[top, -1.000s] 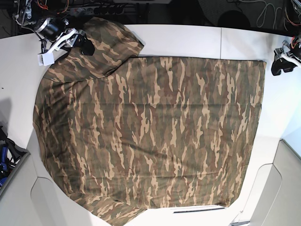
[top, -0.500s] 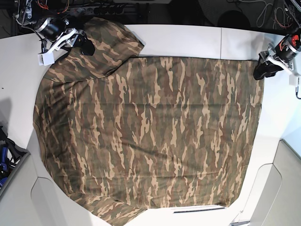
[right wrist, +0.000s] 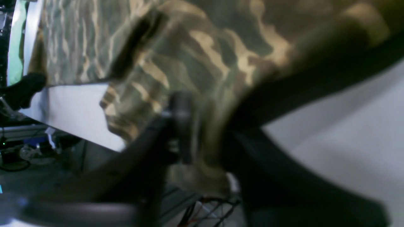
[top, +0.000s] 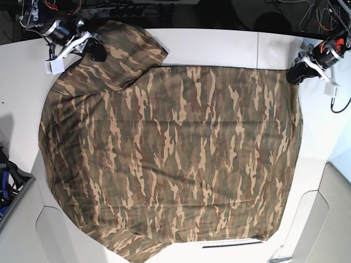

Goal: Fold the T-shirt properly
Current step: 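Reach both grippers to the shirt's shoulder corners and grasp them, then lift the shirt with both grippers and fold it over toward the hem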

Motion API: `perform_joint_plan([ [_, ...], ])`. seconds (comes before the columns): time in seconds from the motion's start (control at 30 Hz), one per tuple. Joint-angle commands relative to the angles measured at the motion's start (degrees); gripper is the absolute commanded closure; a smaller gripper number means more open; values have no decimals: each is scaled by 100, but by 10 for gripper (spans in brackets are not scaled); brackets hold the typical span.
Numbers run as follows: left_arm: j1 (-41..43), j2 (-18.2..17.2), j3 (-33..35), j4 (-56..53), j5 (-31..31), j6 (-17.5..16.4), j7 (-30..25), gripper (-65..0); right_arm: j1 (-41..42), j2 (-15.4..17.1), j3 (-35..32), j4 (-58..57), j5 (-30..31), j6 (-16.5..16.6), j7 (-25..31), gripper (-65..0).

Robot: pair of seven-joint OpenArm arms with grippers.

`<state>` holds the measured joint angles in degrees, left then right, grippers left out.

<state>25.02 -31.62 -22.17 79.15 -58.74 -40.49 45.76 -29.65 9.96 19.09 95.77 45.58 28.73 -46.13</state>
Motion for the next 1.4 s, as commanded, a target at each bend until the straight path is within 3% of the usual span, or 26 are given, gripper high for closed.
perform_joint_plan([
  [0.0, 37, -85, -2, 20, 35, 49, 203, -23, -24, 33, 2, 57, -11, 7, -31, -20],
  [0.27, 35, -251, -2, 46, -485, 49, 74, -3, -24, 31, 76, 125, 315, 138, -42, 0],
  [0.5, -278, -531, -2, 50, -579, 49, 79, 0, 20, 31, 632, 573, 859, 201, -83, 0],
  [0.7, -713, -686, -2, 61, -710, 49, 81, 0, 428, 35, 1021, 846, 866, 321, -157, 0],
  [1.1, -1572, -632, -2, 66, -730, 49, 57, 0, 1681, 33, 1014, 813, 654, 321, -232, 0],
  [1.2, -1644, -573, 0, 66, -385, 49, -205, 0, 2004, 35, 1014, 737, 481, 319, -232, 0],
  [1.37, -1646, -553, 0, 66, 315, 49, -1185, 0, 2559, 35, 1014, 525, 157, 319, -229, 0],
])
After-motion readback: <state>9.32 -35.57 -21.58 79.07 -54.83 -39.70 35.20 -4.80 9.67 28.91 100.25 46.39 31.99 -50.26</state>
